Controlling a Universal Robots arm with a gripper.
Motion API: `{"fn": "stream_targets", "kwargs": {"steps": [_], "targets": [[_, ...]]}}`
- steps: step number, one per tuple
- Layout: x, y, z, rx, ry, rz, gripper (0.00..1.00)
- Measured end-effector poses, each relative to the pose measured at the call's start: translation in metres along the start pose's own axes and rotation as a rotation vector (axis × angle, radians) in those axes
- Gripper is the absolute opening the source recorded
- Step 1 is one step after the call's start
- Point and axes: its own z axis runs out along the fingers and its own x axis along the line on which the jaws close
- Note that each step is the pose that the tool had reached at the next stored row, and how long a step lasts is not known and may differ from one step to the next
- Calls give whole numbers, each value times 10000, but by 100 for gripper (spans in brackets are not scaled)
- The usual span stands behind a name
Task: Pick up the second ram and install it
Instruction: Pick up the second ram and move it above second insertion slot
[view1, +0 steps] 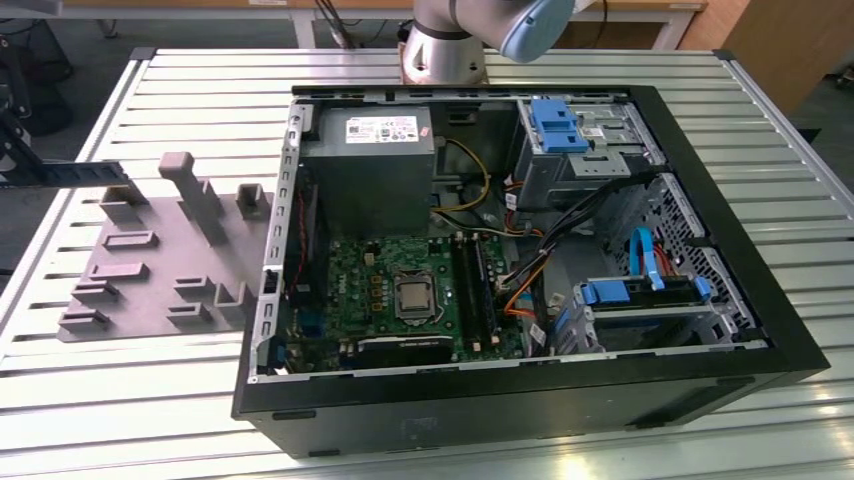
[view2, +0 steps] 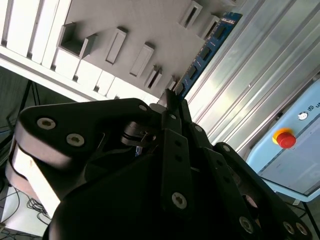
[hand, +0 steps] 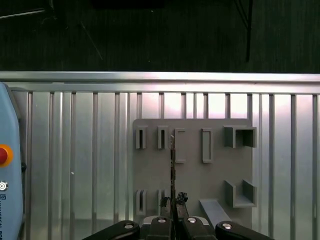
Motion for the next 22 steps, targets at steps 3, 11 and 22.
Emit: {"fn": "stream_targets", "kwargs": {"steps": [3,11,22], "targets": [[-1,0,-34,-1,3,0,14],[-3,-9,-43,-1,5,1,14],[-4,-72,-48,-2,6,2,14]]}}
